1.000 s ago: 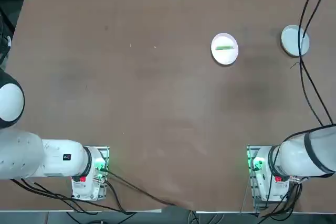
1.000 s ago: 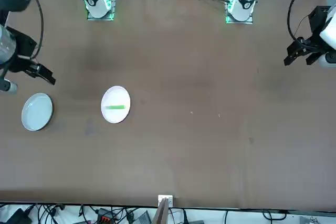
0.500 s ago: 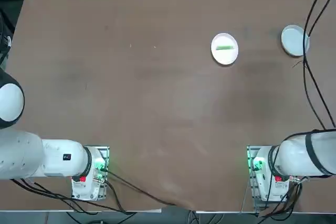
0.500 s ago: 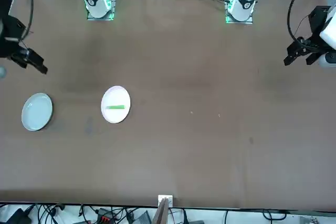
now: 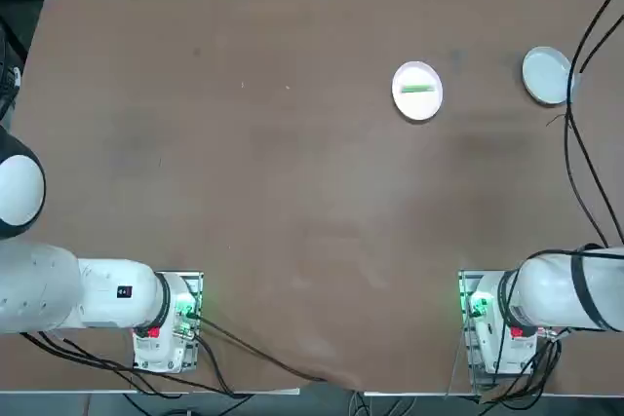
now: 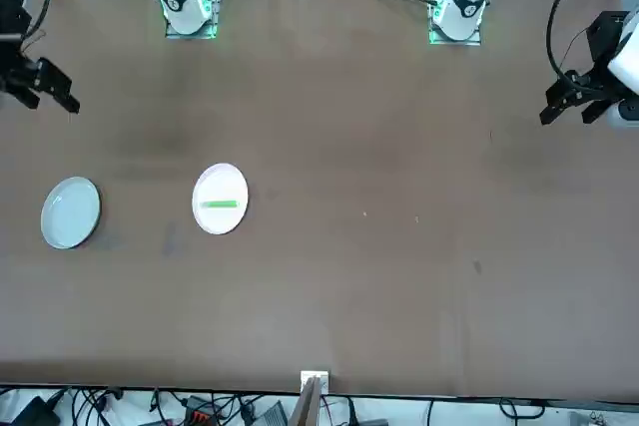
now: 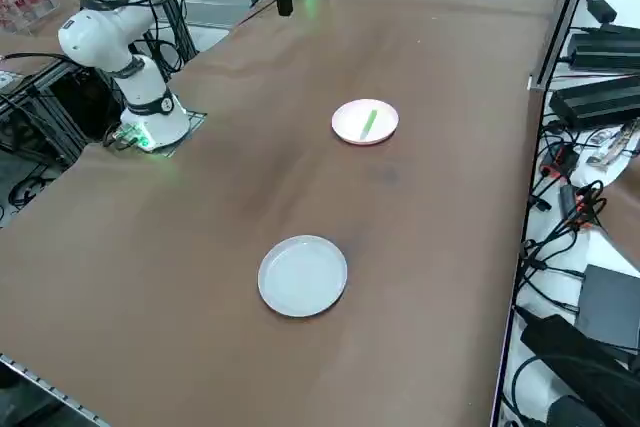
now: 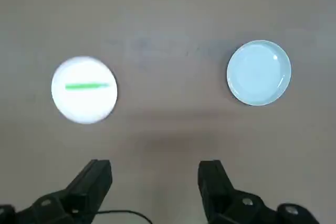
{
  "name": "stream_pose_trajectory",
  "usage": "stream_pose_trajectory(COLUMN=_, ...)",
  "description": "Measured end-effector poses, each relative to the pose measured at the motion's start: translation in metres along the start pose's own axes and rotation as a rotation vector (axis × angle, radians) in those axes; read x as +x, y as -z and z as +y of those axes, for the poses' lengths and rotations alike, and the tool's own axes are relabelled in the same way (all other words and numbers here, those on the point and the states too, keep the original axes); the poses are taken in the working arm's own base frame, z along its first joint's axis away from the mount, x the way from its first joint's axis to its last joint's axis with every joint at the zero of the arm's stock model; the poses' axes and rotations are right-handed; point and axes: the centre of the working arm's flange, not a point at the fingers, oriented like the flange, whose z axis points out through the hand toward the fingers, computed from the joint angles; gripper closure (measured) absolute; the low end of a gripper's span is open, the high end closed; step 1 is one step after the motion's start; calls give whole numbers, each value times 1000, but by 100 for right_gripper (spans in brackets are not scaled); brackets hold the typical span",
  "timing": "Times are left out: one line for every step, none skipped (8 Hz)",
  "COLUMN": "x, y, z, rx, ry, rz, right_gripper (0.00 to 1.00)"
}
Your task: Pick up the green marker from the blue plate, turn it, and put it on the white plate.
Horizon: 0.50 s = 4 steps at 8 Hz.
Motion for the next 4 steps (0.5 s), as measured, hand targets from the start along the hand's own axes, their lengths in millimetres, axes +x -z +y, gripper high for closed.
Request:
stream_pose_trajectory(x=-6, y=2, z=7, rx=17, ry=31, rz=-8, right_gripper=0)
stream_pose_trajectory(x=-8, y=4, z=12, rx=44, ry=36, rz=-4, right_gripper=0)
stream_pose_trajectory(x=-8, y=4, z=13, rx=59, ry=34, rz=-2, right_gripper=0)
stream_pose_trajectory(x=-7, y=4, z=12, rx=65, ry=22, rz=-1, right_gripper=0)
